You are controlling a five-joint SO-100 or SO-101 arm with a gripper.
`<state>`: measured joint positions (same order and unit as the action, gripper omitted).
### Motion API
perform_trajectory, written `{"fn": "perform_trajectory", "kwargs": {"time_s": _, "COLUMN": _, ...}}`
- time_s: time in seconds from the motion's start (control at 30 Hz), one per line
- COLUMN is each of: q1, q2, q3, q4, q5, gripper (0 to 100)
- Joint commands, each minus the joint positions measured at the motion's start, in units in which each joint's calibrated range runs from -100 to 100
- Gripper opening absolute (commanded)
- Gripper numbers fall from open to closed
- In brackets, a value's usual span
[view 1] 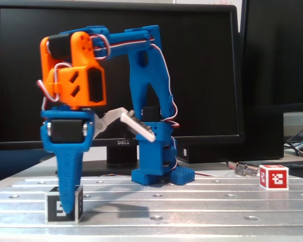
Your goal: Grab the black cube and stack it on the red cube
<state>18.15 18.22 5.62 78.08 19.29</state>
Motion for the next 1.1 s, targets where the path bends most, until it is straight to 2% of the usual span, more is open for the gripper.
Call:
{"fn": "perform_trajectory", "kwargs": {"time_s": 0.0, "q1": -0.1, "q2": -0.6, "q3": -2.1, "q4": 0.5, "q5": -0.2, "gripper": 22}}
{"fn": "perform_trajectory", "kwargs": {"time_s": 0.8, "q1": 1.9, "q2": 0.3, "q3": -0.6, "q4": -0.4, "q5": -0.2, "gripper": 22}}
{"fn": "perform_trajectory", "kwargs": {"time_s": 1.07, "q1": 1.9, "q2": -0.2, "q3": 4.0, "q4": -4.3, "q5": -0.2, "gripper": 22}}
